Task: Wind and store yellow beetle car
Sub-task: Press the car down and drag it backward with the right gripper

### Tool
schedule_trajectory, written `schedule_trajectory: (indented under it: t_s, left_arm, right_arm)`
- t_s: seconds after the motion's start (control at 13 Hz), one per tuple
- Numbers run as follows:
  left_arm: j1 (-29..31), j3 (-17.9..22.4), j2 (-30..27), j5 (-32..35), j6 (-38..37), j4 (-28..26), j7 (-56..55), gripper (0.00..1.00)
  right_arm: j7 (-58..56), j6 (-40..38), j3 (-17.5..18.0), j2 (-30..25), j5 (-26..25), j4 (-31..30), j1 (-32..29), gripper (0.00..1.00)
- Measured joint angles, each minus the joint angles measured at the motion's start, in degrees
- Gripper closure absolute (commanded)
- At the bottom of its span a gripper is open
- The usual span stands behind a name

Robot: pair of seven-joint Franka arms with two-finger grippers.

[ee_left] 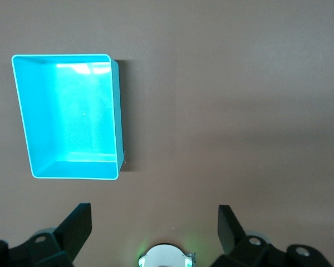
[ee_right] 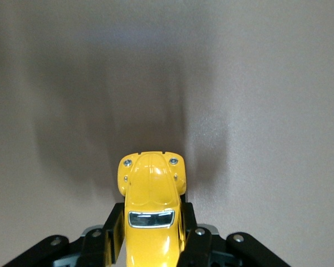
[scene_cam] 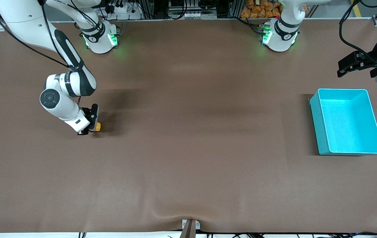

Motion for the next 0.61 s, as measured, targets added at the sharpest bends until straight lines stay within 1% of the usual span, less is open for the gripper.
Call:
schedule_trajectory:
  t_s: [0.61]
  left_arm:
    - [0.00, 0.00, 0.01, 0.00, 0.00, -0.06, 0.00, 0.00]
  right_arm:
    - [-2.28, 0.02, 0.02, 0.15, 0.00, 0.12, -1.51, 0.69]
